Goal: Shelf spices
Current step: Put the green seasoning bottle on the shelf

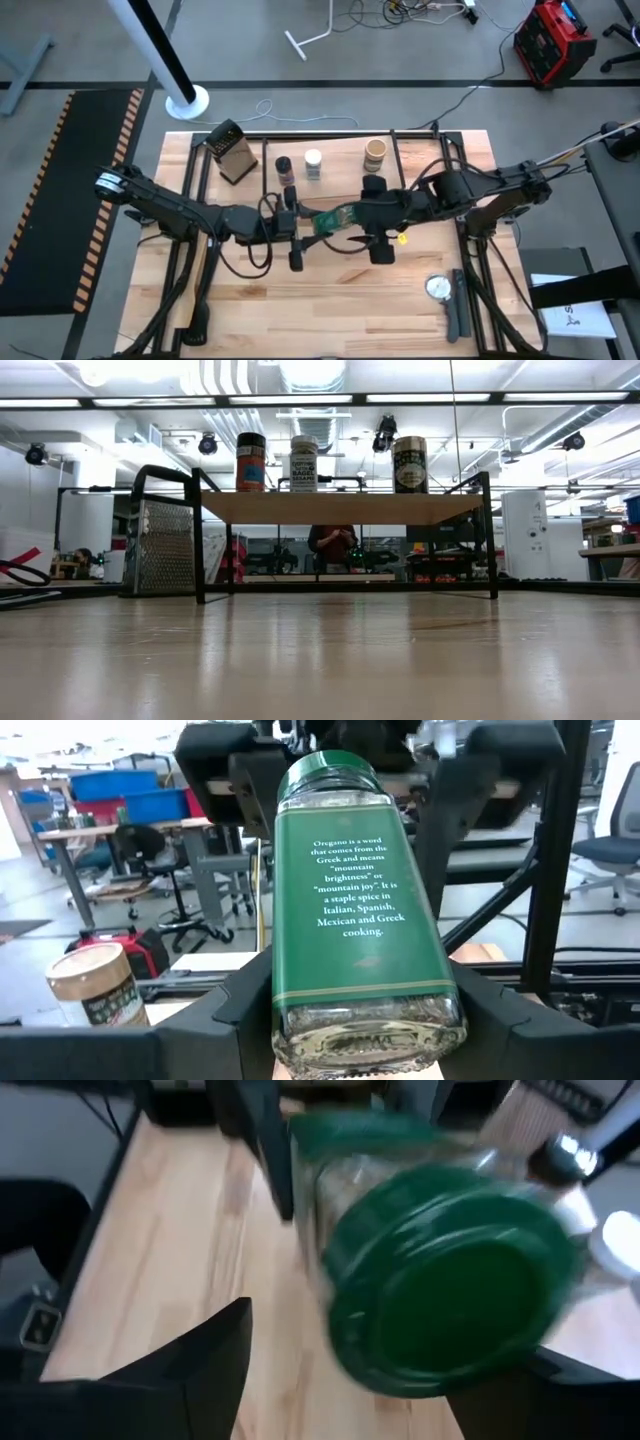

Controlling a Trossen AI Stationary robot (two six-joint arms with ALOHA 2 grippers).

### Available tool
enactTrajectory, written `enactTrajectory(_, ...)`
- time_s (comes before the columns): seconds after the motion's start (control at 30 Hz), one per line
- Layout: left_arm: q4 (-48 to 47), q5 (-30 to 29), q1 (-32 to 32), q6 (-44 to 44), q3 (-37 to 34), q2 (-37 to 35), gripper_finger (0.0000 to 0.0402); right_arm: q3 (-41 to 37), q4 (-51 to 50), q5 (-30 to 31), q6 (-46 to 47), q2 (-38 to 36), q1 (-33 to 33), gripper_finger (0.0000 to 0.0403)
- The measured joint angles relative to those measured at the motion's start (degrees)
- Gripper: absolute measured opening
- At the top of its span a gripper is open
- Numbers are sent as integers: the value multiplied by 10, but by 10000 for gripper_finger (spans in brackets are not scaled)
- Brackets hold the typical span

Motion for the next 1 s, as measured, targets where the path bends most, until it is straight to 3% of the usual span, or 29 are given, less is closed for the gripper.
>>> enactTrajectory(0.47,54,20,-1,33,-1,2,185,-18,121,-44,-58,-18,-2,297)
enactTrajectory(1.0,35,10,0,33,-1,3,185,-19,141,-47,-72,-1,-20,190)
